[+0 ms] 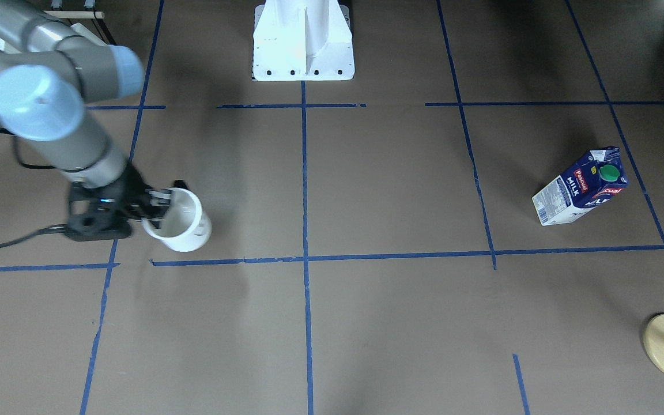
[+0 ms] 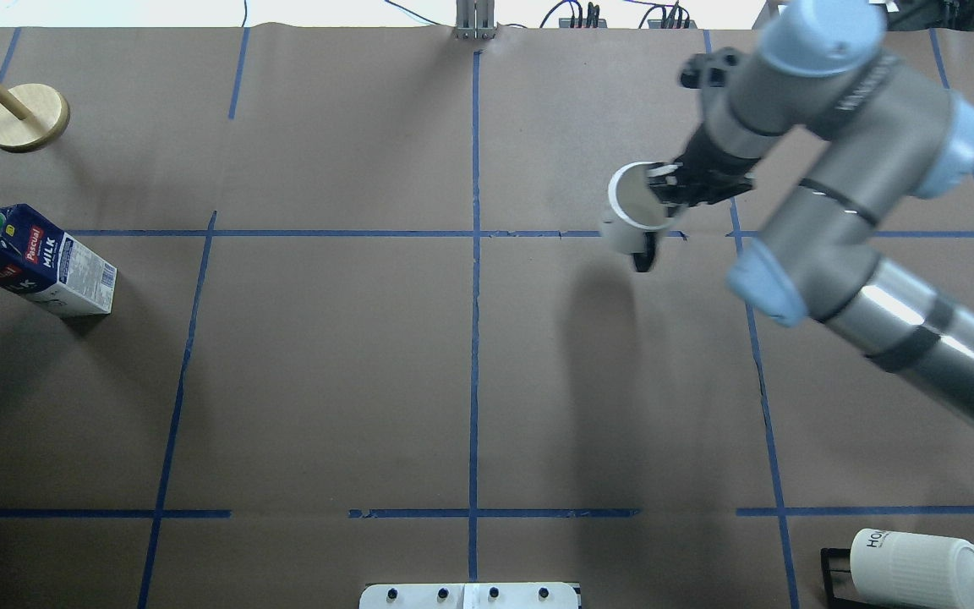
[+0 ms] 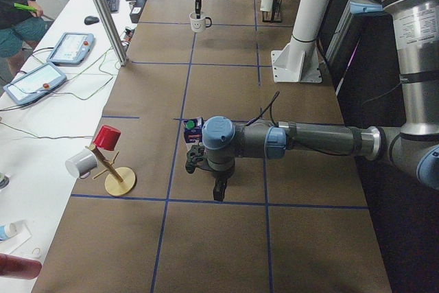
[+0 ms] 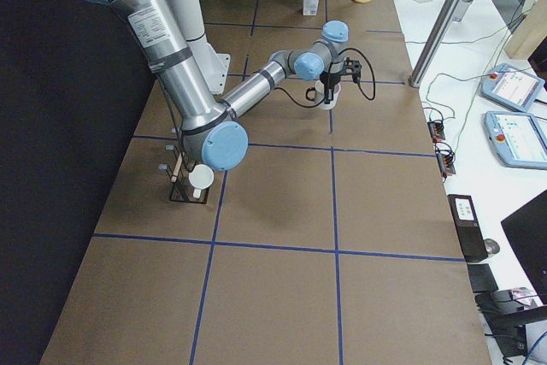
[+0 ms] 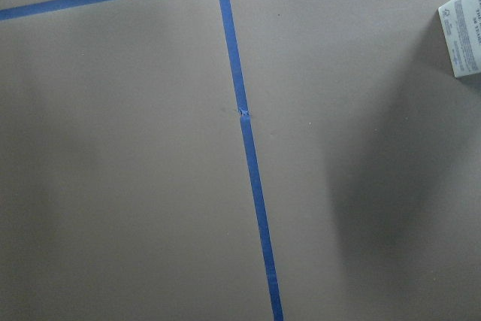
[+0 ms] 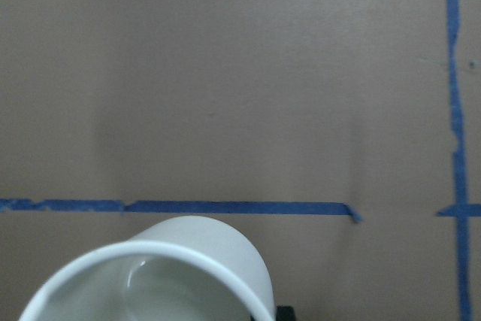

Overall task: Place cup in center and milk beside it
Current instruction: 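Carry the white mug with the right gripper to the table center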

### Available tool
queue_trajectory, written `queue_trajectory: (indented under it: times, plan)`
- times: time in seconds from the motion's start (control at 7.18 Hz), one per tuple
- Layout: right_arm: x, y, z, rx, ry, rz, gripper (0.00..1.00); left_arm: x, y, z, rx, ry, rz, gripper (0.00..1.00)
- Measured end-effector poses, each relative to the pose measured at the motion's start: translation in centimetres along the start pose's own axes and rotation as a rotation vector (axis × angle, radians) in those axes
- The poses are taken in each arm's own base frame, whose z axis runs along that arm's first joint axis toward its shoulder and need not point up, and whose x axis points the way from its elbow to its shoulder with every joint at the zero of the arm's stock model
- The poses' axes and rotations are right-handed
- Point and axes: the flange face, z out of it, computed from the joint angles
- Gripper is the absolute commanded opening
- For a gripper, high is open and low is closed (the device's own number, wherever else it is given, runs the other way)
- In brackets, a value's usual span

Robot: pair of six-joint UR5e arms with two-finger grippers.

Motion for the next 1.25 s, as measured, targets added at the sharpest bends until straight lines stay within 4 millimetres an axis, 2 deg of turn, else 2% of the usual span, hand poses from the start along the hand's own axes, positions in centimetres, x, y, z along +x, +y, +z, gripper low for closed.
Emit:
queue_trajectory:
  times: [0.14, 0.28, 0.42, 0.56, 0.7, 0.84, 1.11, 1.25]
  plan:
    - [-5.5, 0.1, 1.7, -0.003, 0.015, 0.028, 0.0, 0.0, -0.1, -0.1, 0.001, 0.0, 0.001, 1.0]
    - [-9.6, 1.0, 3.6, -0.008, 0.031, 0.051, 0.0, 0.1, -0.1, -0.1, 0.002, 0.0, 0.002, 1.0]
    - [-12.5, 2.5, 5.0, -0.014, 0.042, 0.067, 0.0, 0.1, -0.1, -0.1, 0.002, 0.0, 0.002, 1.0]
    - [-14.3, 3.8, 6.0, -0.013, 0.048, 0.077, 0.01, 0.1, -0.1, -0.1, 0.002, 0.0, 0.002, 1.0]
    - [-15.3, 4.6, 6.6, -0.011, 0.053, 0.083, 0.25, 0.1, -0.1, -0.1, 0.002, 0.0, 0.002, 1.0]
    - [-15.6, 5.0, 6.9, -0.011, 0.056, 0.085, 0.98, 0.0, -0.1, -0.1, 0.001, 0.0, 0.001, 1.0]
    - [-16.0, 5.5, 6.7, -0.009, 0.047, 0.094, 1.0, 0.0, -0.1, 0.0, 0.0, 0.0, 0.001, 1.0]
    - [-15.6, 5.0, 5.4, 0.003, 0.032, 0.106, 1.0, 0.0, -0.1, 0.1, -0.001, 0.0, 0.001, 1.0]
